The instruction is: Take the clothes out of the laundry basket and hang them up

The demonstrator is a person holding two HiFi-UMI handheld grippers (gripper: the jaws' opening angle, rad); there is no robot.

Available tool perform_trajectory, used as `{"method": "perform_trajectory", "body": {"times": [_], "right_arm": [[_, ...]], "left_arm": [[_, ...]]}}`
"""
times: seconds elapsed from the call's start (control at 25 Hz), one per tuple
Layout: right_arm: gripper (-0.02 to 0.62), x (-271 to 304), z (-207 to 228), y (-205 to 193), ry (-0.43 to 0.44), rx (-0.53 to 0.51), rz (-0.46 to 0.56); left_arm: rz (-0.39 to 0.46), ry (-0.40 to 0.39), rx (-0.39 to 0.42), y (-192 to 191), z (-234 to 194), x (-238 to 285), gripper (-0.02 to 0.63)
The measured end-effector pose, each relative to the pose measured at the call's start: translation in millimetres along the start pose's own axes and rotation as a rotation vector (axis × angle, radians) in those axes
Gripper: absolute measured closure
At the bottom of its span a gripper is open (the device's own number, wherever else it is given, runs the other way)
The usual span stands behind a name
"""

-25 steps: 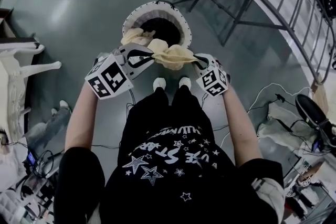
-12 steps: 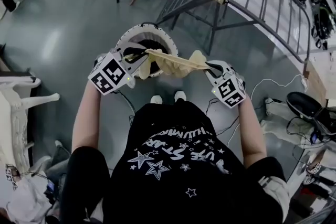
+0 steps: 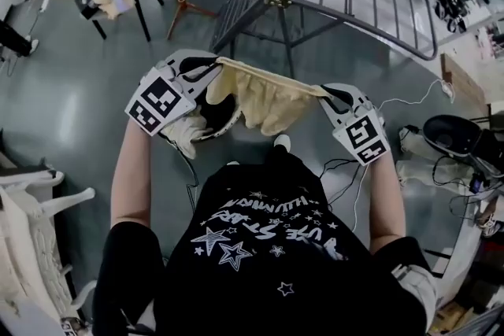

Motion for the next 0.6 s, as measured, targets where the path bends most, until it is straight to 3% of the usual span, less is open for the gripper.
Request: {"method": "perform_trajectory", "body": {"times": [0.32, 0.6], "right_arm": [[0.545, -32.1, 91.0, -53.0, -0.098, 0.068, 0.043], [0.545, -56.9, 201.4, -109.4, -0.127, 0.111, 0.112]], "left_arm": [[0.018, 0.001, 0.089, 98.2, -7.1, 64.1, 0.572], [0.06, 0.036, 0.068, 185.7, -16.5, 148.6, 0.572]]}}
Point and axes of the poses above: the fingertips, and each gripper's own axes: x forward along the fingers, z to its right, y out of its top, the point moved 6 cm from there along -x, backward along the fingers, and after that the axes turned 13 degrees about -z, right-handed, at the moved point
